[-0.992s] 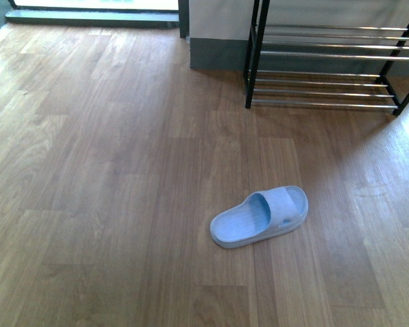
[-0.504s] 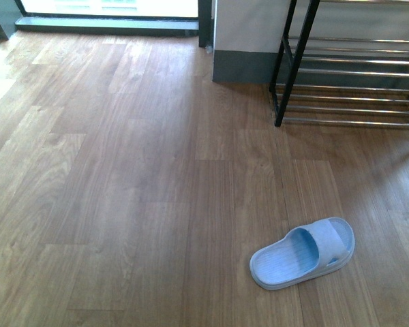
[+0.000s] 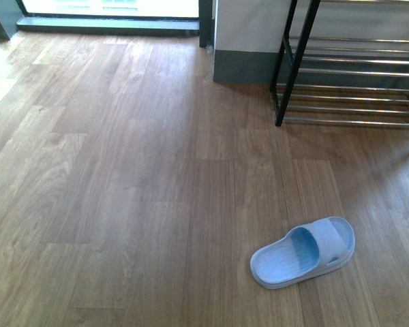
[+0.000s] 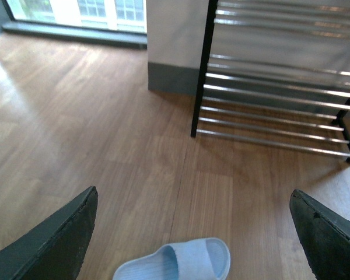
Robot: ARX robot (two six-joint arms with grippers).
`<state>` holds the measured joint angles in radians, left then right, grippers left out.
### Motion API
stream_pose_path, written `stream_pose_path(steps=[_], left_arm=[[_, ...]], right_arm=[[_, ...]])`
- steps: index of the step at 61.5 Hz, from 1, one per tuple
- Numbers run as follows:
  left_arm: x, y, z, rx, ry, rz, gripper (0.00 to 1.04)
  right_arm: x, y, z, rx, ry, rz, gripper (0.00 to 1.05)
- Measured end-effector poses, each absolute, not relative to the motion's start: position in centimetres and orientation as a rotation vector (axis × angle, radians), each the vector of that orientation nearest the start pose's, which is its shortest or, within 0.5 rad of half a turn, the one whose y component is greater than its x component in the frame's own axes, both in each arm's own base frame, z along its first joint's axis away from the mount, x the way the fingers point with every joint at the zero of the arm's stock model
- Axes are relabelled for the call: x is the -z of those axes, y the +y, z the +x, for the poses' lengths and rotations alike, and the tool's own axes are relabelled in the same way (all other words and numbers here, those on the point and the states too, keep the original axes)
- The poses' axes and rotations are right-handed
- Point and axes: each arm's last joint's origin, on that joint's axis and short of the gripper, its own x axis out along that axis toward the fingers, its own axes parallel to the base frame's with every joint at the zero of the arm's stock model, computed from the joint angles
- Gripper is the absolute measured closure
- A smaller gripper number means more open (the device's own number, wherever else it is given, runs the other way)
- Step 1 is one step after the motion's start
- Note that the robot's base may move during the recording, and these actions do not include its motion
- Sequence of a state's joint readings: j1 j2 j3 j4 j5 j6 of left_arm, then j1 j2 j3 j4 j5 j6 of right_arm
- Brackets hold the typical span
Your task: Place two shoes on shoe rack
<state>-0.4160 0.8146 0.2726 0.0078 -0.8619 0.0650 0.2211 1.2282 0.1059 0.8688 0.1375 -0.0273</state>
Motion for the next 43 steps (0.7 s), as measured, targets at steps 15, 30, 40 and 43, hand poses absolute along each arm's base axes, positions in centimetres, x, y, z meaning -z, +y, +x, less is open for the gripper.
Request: stream_pose_path(steps=[15,30,40,43], left_arm=[[-17.6,-4.2,15.0,-0.422,0.447,0.384,1.03],[-17.6,-4.2,15.0,-0.422,0.447,0.384,1.03],[-17.6,-4.2,15.0,-0.422,0.447,0.384,1.03],[-17.6,-4.2,15.0,-0.422,0.447,0.384,1.03]], right_arm=[[-3.7,4.6,24.4,-0.027,0.609,-0.086,0.09],[3.2,5.7,27.5,0.011,0.842,-0.045,0.09],[6.9,7.0,28.9,0.02,0.926,-0.069,0.09],[7.9,7.3,29.2,0.013,0.947,-0.08,0.09]])
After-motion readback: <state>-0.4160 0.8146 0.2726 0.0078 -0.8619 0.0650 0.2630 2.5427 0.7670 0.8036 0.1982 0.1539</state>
